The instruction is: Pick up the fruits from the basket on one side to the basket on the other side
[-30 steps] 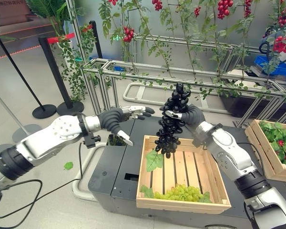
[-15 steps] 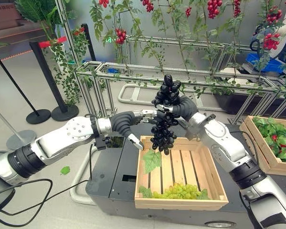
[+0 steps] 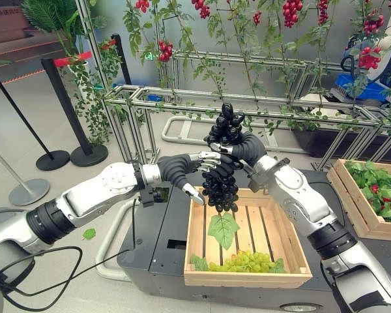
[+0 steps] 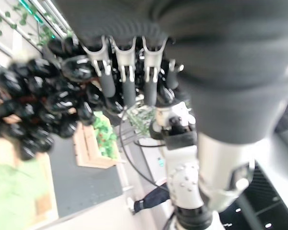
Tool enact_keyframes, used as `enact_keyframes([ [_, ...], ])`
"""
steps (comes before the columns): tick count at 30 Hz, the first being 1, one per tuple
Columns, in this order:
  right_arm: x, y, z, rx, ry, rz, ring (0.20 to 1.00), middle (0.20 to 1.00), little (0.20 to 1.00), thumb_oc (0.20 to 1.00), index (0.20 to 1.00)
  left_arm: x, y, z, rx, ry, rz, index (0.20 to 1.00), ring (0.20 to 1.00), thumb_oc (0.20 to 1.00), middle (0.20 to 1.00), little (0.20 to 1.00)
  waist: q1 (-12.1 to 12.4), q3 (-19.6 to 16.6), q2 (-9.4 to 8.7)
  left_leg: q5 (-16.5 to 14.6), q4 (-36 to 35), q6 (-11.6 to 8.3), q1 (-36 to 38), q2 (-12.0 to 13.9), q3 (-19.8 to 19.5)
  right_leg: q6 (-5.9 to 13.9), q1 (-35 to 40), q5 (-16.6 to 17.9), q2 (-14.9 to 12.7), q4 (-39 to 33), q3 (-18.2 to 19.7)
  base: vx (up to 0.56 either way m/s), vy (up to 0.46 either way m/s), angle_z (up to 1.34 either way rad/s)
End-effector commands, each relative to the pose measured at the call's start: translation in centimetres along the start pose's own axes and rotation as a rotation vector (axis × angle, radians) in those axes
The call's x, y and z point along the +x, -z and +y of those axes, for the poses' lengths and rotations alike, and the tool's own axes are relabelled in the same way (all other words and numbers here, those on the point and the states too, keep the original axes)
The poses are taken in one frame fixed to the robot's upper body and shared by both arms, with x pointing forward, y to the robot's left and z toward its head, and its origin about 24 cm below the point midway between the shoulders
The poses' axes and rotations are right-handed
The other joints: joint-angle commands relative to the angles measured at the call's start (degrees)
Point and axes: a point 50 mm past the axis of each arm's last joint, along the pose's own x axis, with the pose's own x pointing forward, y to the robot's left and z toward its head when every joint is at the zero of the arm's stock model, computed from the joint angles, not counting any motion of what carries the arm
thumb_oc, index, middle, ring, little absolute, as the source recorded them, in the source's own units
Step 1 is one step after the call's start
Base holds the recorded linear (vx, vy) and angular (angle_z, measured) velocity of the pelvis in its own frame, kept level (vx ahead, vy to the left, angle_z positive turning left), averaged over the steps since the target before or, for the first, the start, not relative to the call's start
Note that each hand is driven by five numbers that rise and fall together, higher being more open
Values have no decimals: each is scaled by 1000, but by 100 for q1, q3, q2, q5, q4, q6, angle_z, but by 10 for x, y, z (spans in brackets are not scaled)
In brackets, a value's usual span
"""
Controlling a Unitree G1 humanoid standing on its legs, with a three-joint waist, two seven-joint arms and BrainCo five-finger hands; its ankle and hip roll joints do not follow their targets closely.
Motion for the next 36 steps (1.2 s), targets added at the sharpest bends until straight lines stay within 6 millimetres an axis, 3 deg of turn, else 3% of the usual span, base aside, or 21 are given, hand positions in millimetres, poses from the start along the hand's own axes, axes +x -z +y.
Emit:
enact_keyframes([
  [1,18,-60,20,-21,-112,-322,200,200,200,200,200,8,-22,15,57,-51,-105,1000,1000,1000,1000,1000,107,-193,-196,-499,379,209,-229,-166,-216,312,12,-811,-32,579,-336,0,0,0],
  [5,12,-58,10,-11,-60,-328,200,200,200,200,200,-3,-24,17,41,-67,-123,1000,1000,1000,1000,1000,115,-204,-209,-485,353,203,-219,-164,-230,309,24,-793,-30,557,-347,0,0,0],
  [17,-35,-62,-42,-143,177,-284,200,200,200,200,200,-55,-33,34,61,-190,-141,1000,1000,1000,1000,1000,147,-202,-247,-431,264,182,-219,-171,-290,314,38,-765,-38,525,-445,0,0,0],
  [27,-51,-67,-51,-187,216,-275,200,200,200,200,200,-96,-30,51,86,-384,-131,1000,1000,1000,1000,1000,179,-192,-259,-439,252,181,-211,-174,-299,314,33,-772,-45,529,-455,0,0,1],
  [28,-52,-67,-49,-180,206,-276,200,200,200,200,200,-106,-23,55,93,-449,-105,1000,1000,1000,1000,1000,189,-183,-258,-443,254,183,-206,-175,-302,310,37,-779,-53,537,-450,0,0,0],
  [33,-48,-66,-43,-179,172,-275,200,200,200,200,200,-108,-13,60,183,-507,-28,1000,1000,1000,1000,1000,179,-188,-266,-457,269,189,-203,-179,-310,300,41,-804,-45,554,-447,0,0,0],
  [36,-41,-64,-36,-155,140,-284,200,200,200,200,200,-98,1,64,199,-538,20,1000,1000,1000,1000,1000,173,-197,-282,-466,279,196,-208,-172,-317,295,46,-826,-42,565,-449,4,-3,2],
])
